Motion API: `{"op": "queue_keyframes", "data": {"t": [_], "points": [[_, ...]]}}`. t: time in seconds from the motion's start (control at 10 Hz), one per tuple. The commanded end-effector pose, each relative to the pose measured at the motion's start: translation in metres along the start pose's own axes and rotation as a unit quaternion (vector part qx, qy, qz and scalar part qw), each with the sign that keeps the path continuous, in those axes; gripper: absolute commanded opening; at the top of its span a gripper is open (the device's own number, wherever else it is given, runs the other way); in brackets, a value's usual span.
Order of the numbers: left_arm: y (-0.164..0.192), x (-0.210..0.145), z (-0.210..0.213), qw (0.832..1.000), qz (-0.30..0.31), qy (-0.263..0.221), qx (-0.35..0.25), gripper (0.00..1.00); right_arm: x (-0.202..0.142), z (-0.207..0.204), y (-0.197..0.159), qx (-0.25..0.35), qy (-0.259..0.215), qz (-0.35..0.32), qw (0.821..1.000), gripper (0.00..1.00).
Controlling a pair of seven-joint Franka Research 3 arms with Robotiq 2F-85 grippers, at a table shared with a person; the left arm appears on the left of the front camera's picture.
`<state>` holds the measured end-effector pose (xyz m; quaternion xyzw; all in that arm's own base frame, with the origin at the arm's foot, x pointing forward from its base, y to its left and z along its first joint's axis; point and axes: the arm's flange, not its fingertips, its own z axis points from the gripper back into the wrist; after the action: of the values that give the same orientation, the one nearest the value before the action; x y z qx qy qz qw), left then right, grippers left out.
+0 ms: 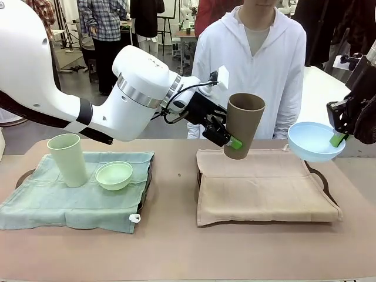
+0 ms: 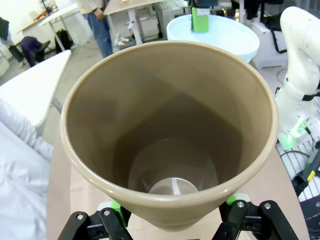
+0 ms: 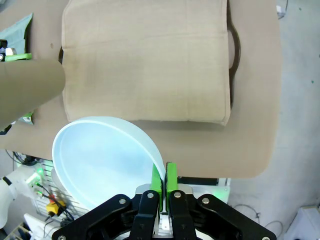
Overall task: Set up a tray with a mat and arrange the tableware.
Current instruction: Place the Picnic Bowl and Reusable plastic cup back onto the Handle tray in front of the human's position.
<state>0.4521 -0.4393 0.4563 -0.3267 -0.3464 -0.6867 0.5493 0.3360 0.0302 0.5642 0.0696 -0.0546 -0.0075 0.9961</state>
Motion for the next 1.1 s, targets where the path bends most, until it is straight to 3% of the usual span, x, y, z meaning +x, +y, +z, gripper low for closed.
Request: {"op": "queue_keyframes", "data": {"t": [0.0,0.7,0.8,1.0], "points": [[0.002,0.002,0.003,1.0,-0.006,-0.005,-0.005,0.0,0.001,-0.002,0.001,-0.001,-0.002,0.002,1.0,0.01],[0.002,0.002,0.003,1.0,-0.006,-0.005,-0.005,0.0,0.001,-0.002,0.001,-0.001,-0.002,0.002,1.0,0.01],[0.0,0.0,0.0,1.0,0.0,0.0,0.0,0.82,0.0,0.0,0.0,0.0,0.0,0.0,1.0,0.04],[0.019,-0.036,-0.012,0.998,-0.016,-0.053,-0.023,0.82,0.035,-0.039,-0.016,0.023,-0.012,-0.003,1.0,0.04]]}}
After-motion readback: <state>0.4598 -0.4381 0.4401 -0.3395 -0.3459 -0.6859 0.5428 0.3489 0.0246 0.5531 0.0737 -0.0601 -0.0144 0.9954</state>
